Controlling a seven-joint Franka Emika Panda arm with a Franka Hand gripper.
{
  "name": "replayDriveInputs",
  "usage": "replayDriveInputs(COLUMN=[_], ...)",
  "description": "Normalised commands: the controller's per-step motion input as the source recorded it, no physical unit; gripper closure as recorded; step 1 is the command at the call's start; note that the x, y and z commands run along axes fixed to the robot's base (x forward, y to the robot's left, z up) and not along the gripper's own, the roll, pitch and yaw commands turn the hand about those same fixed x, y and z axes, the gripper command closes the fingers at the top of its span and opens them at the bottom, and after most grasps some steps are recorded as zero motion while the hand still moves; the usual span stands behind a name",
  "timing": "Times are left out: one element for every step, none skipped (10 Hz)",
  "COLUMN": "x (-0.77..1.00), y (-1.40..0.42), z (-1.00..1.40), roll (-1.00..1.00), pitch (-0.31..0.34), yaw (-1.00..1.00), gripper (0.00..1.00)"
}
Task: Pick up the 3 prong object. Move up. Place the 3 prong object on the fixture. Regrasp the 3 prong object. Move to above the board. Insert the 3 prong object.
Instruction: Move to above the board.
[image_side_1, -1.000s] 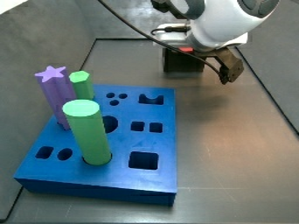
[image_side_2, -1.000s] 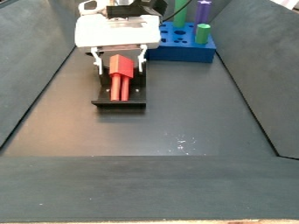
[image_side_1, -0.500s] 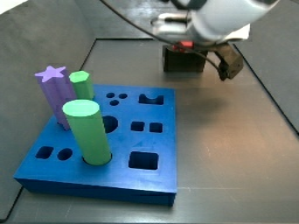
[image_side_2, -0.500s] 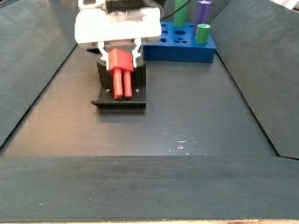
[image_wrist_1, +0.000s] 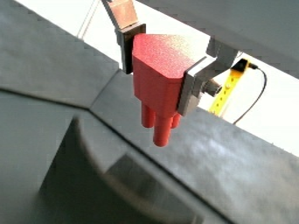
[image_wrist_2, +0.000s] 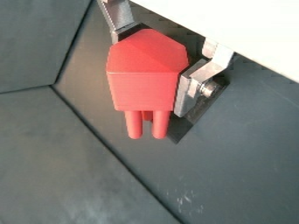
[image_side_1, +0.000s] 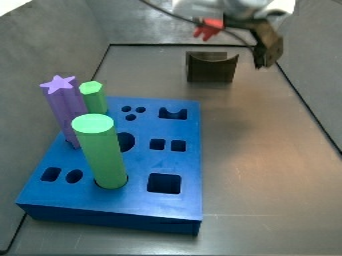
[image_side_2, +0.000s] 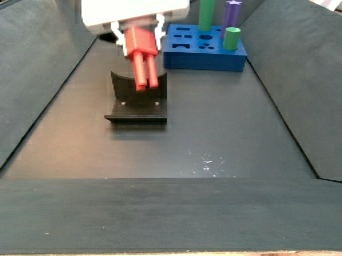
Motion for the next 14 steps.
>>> replayDriveInputs(x=[-0.09, -0.08, -0.08, -0.08, -0.08, -0.08, -0.08, -0.08, -0.09, -0.09, -0.08, -0.06, -0.05, -0.03], y=[-0.02, -0.02, -0.02, -0.02, -0.02, -0.02, -0.02, -0.02, -0.01, -0.02, -0.02, -0.01, -0.01, -0.01], z=[1.00, 1.00, 1.00, 1.00, 1.00, 1.00, 1.00, 1.00, 1.00, 1.00, 0.99, 0.69, 0.57, 0.32], roll=[-0.04, -0.03, -0.03, -0.03, -0.04, -0.04, -0.05, -0.05, -0.05, -0.06, -0.06, -0.06, -0.07, -0.07], pitch=[0.038, -0.012, -0.043, -0.061, -0.073, -0.075, -0.071, -0.058, -0.038, -0.002, 0.013, 0.050, 0.067, 0.096], yaw=[0.22, 0.18, 0.15, 0.11, 0.06, 0.03, 0.01, -0.02, -0.04, -0.05, -0.05, -0.04, -0.04, -0.02], gripper=[1.00, 1.00, 1.00, 1.00, 1.00, 1.00, 1.00, 1.00, 1.00, 1.00, 1.00, 1.00, 1.00, 1.00])
